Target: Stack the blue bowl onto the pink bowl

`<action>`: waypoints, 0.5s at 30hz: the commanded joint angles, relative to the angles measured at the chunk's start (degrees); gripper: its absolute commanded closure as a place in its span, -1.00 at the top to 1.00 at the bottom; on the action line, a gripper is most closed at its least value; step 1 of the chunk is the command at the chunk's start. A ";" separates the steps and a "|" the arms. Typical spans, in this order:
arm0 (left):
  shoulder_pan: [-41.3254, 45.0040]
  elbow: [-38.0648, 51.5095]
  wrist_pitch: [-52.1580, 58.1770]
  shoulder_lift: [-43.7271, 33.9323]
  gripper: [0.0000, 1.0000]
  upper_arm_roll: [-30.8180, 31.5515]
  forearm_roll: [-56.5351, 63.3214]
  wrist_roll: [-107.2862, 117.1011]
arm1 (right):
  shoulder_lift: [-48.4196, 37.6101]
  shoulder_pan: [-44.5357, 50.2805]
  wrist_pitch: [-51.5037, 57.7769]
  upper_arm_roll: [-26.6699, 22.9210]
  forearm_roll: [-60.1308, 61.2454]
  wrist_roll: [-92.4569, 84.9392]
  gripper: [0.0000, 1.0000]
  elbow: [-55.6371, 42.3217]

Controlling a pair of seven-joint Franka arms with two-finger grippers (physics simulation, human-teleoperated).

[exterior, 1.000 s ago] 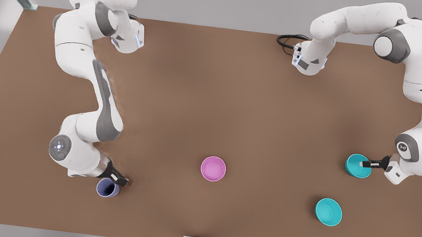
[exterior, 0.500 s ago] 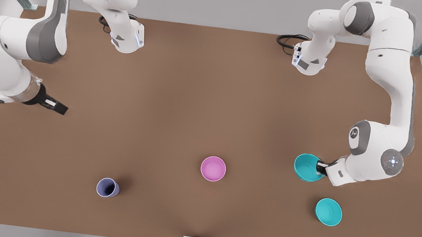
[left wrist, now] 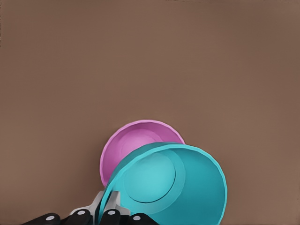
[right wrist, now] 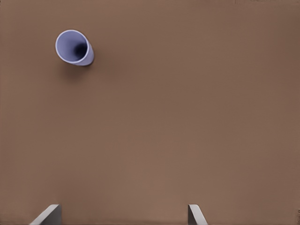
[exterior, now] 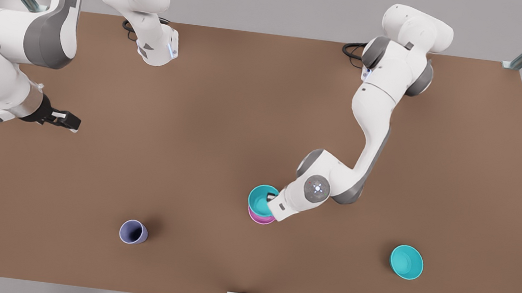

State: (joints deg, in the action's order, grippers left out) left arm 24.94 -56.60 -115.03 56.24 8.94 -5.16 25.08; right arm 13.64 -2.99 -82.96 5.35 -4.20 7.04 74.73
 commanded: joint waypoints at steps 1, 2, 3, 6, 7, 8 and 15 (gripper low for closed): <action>0.02 0.44 -2.48 0.36 -0.57 0.02 -0.55 31.17 | -0.02 0.00 0.08 0.01 -0.02 -10.65 1.00 -0.03; 0.02 1.14 -2.48 0.71 -0.57 0.02 -0.55 31.08 | 0.07 0.00 0.08 0.01 -0.02 -10.65 1.00 -0.03; 0.02 1.32 -2.83 1.07 -0.57 -0.07 -0.55 30.82 | 0.07 0.00 0.08 0.01 -0.02 -10.65 1.00 -0.11; -0.07 1.23 -3.71 1.33 -0.57 -0.07 -0.64 30.82 | 0.16 0.00 0.08 0.01 -0.10 -10.65 1.00 -0.20; -0.07 1.06 -3.62 1.33 -0.57 -0.07 -0.64 30.90 | 0.24 0.00 0.08 0.01 -0.10 -10.65 1.00 -0.20; -0.15 0.97 -3.01 1.24 -0.57 0.02 -0.73 30.90 | 0.24 0.00 0.08 0.01 -0.10 -10.65 1.00 -0.20; -0.15 0.18 -2.30 1.33 -0.57 0.02 -0.82 30.90 | 0.42 0.09 -0.01 0.10 -0.28 -10.56 1.00 -0.47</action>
State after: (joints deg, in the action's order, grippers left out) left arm 24.79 -56.36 -117.42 57.70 8.95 -5.79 42.79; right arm 14.11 -2.95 -82.96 5.44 -4.48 1.03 74.36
